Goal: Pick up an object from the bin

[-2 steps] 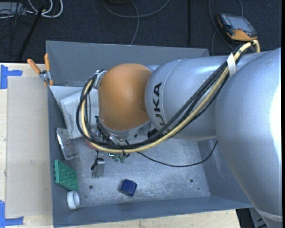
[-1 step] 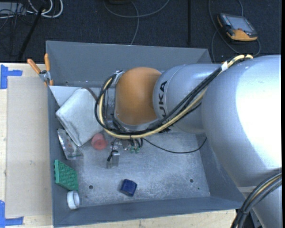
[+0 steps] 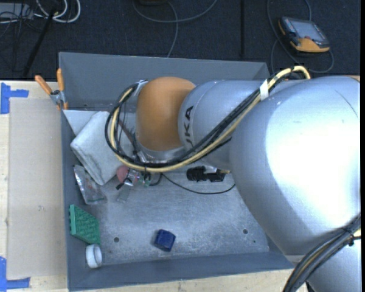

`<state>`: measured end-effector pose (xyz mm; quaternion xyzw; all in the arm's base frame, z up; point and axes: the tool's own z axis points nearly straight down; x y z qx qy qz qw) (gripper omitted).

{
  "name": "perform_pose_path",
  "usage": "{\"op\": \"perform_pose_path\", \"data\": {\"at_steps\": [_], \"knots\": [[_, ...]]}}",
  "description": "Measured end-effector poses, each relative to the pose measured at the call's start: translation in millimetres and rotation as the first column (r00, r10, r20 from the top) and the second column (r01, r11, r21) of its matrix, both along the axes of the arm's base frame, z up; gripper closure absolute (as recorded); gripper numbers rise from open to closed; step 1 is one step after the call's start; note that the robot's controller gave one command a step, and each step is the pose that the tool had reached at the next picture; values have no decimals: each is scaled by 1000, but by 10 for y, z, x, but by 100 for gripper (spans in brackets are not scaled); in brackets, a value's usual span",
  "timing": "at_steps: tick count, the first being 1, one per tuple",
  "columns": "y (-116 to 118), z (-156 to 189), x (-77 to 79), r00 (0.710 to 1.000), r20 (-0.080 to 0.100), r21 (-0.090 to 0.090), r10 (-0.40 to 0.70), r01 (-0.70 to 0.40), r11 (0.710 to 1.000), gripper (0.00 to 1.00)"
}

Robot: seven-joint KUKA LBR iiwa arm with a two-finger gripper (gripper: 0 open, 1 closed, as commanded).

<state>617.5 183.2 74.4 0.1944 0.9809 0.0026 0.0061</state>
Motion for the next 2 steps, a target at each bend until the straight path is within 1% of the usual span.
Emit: {"op": "perform_pose_path", "data": {"at_steps": [1, 2], "knots": [[6, -22, -21, 1000, -7, 1, -2, 2, 1000, 100], [29, 1261, 1, 1000, -4, 0, 22, -22, 1000, 100]]}}
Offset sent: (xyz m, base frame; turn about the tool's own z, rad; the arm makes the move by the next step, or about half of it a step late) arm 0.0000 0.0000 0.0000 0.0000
